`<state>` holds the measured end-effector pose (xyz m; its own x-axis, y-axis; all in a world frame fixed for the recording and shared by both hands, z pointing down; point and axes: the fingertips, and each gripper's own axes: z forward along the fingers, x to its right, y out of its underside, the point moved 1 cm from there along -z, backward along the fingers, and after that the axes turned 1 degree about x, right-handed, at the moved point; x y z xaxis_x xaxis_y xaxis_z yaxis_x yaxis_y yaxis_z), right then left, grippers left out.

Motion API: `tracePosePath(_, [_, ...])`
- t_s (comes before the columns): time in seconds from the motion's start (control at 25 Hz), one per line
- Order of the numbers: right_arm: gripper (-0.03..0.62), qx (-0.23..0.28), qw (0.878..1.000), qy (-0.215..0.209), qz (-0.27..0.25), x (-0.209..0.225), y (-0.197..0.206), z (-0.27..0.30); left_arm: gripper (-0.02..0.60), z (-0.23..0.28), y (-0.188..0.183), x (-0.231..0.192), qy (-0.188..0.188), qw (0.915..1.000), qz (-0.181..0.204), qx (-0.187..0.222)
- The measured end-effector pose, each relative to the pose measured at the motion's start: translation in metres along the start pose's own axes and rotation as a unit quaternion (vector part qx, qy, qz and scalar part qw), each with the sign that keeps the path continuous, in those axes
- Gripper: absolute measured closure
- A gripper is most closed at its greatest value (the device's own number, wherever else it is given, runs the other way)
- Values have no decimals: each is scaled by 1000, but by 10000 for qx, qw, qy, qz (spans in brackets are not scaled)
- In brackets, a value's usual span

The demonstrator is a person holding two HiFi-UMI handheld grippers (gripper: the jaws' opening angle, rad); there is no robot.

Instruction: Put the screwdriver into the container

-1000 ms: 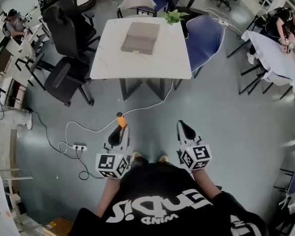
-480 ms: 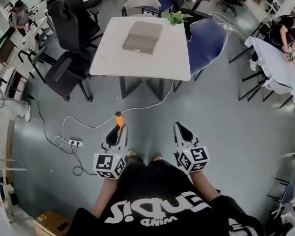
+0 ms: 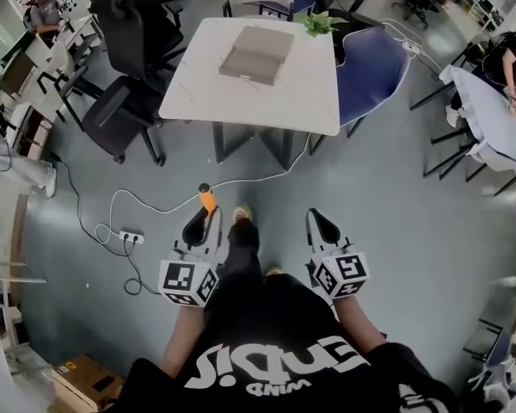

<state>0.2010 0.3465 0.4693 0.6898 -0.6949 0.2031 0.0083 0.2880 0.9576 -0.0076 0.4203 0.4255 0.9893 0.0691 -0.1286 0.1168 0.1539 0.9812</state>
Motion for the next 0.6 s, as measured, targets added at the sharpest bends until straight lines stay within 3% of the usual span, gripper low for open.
tracePosePath(0.6, [582, 9, 9992, 375, 143, 53, -18, 81, 499, 101, -11, -42, 314, 9994, -92, -74])
